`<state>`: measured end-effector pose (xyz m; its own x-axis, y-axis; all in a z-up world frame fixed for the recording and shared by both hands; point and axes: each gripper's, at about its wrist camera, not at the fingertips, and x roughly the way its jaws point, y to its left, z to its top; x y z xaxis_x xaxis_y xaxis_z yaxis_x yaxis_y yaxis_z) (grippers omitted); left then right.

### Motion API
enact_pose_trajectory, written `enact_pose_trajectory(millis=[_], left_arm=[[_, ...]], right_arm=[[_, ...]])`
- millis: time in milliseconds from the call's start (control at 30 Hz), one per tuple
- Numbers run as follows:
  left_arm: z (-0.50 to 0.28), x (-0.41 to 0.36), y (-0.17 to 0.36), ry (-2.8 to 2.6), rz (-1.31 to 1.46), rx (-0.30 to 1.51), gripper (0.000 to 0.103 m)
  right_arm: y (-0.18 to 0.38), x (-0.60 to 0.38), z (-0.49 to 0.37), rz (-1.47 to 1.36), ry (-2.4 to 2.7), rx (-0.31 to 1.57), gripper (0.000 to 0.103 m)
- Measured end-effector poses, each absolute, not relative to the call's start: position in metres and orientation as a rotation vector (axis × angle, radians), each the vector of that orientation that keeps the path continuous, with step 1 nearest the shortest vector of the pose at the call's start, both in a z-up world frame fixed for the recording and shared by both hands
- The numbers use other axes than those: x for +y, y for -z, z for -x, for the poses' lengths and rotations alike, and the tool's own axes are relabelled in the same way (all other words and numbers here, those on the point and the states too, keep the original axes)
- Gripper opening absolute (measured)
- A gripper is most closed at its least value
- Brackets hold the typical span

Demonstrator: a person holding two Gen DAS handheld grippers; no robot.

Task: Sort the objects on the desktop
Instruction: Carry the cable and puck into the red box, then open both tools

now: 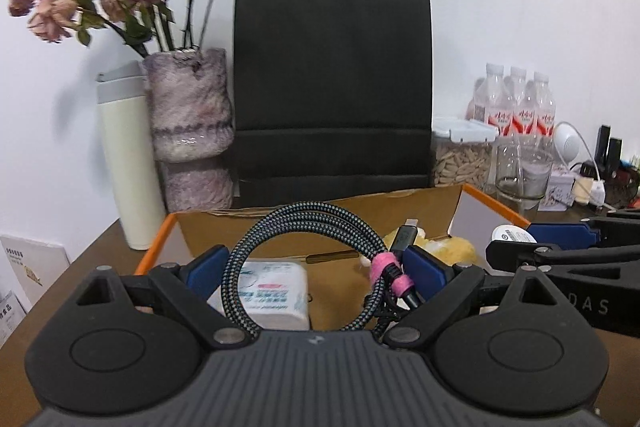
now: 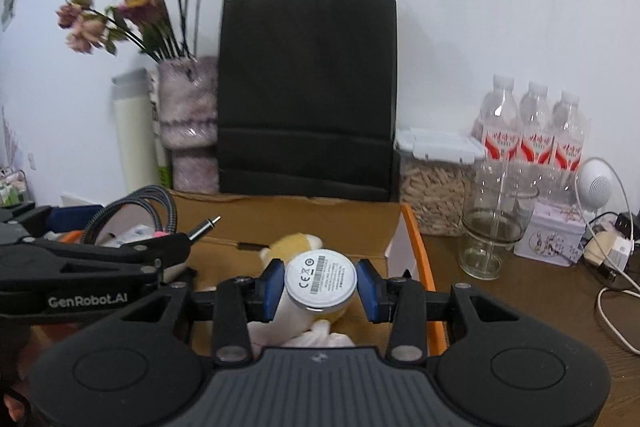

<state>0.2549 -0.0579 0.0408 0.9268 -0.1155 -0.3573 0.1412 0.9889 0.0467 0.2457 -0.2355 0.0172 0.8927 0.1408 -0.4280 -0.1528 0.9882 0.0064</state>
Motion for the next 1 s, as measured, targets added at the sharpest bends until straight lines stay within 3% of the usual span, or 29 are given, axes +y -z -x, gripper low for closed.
enact_pose_trajectory(millis=[200, 267, 533, 600, 667, 733, 800, 867, 1000], left_arm=[[-0.266, -0.067, -0.028, 0.152, -0.114, 0.375, 0.095], [-0.262, -0.066, -0.028, 0.150, -0.121, 0.352, 0.087], [-0.254, -0.069, -0.029, 0.150, -0.148, 0.321, 0.086], [-0.254, -0.068, -0.029, 0.147, -0.143, 0.318, 0.088], [-0.252, -0.067, -0.030, 0.145, -0.139, 0.313, 0.097], [-0.248, -0.065, -0.032, 0.121, -0.135, 0.286, 0.103], [-0.245, -0.063, -0.033, 0.108, -0.127, 0.262, 0.103], [-0.244, -0.059, -0.035, 0.105, -0.095, 0.253, 0.103], [-0.243, -0.054, -0.037, 0.082, -0.057, 0.240, 0.103]], right_arm=[[-0.003, -0.238, -0.258, 0.035, -0.149, 0.479, 0.038], [-0.001, -0.237, -0.257, 0.038, -0.148, 0.482, 0.038], [0.001, -0.233, -0.251, 0.054, -0.149, 0.472, 0.038], [0.001, -0.233, -0.251, 0.053, -0.148, 0.474, 0.039], [0.001, -0.233, -0.250, 0.047, -0.146, 0.469, 0.039], [0.000, -0.234, -0.248, 0.045, -0.128, 0.462, 0.045], [-0.002, -0.237, -0.247, 0.027, -0.105, 0.449, 0.064], [-0.004, -0.241, -0.246, 0.005, -0.088, 0.435, 0.075], [-0.007, -0.247, -0.245, -0.031, -0.094, 0.420, 0.084]])
